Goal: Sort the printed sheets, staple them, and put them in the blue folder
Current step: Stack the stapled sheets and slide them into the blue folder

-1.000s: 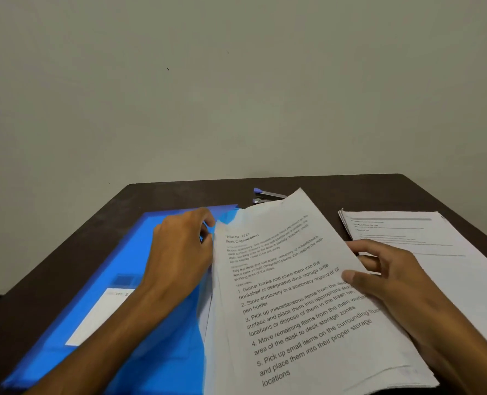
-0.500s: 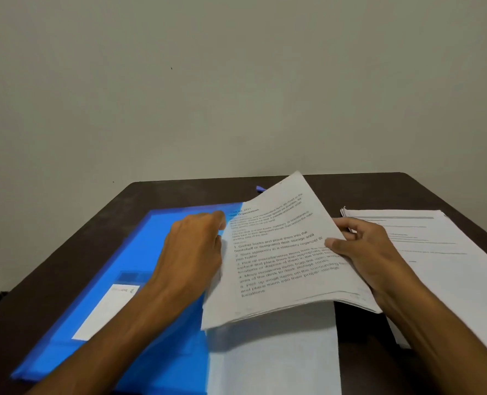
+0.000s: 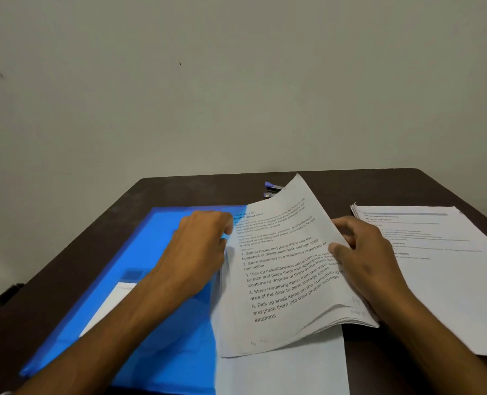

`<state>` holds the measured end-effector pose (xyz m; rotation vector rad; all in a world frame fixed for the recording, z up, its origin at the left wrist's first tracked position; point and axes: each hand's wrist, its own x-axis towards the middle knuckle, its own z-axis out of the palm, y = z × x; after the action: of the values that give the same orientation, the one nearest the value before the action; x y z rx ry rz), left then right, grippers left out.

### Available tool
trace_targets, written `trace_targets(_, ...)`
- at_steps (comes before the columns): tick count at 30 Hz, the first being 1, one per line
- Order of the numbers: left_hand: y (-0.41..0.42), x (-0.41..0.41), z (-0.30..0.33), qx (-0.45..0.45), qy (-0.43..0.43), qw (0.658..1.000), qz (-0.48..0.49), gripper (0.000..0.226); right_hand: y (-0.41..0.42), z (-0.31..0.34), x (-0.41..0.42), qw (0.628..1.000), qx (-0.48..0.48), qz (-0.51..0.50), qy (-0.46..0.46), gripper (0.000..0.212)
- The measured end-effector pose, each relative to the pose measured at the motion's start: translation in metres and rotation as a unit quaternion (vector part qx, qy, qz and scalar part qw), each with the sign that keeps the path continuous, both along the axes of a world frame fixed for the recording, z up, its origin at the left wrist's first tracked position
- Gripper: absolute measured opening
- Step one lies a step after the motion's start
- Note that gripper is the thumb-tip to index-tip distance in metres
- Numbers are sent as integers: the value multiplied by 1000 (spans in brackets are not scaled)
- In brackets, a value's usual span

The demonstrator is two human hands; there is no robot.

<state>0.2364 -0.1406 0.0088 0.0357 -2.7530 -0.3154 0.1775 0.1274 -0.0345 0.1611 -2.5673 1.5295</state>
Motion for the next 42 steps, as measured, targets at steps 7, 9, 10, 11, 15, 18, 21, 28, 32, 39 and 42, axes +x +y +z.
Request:
trace_targets(7,26,37,12,-126,-104,986,29,15,-3,-11,3,1000,13,-7,14,26)
trace_targets(9,27,54,9,-174,-118,977,43,16,-2,-12,3,1000,10,-3,16,27)
trace_targets(10,27,60,7,-192,-111,974,43,29,-1,-13,3,1000,7,-1,15,27)
trace_targets(11,28,65,9,-204,-101,973,40,41,0,-13,2,1000,4,1,12,26)
trace_targets(15,27,75,9,-195,-114,971,82,38,5,-13,1,996,-72,9,-46,21)
trace_targets(18,27,77,13,-200,-121,969,82,31,9,-8,5,979,-162,28,-120,28)
trace_targets(21,30,79,19,-200,-137,967,80,16,10,-5,8,969,-194,48,-148,27)
trace_targets(28,31,85,24,-194,-178,963,54,17,-9,12,10,976,-164,72,-126,24)
trace_targets(32,35,85,27,-161,-156,974,42,12,-23,11,13,972,-185,60,-132,16)
trace_targets(39,45,85,26,-150,-137,979,28,14,-65,4,29,985,-123,79,-89,18)
trace_targets(42,52,85,25,-141,-119,983,19,16,-92,4,39,993,-62,85,-57,16)
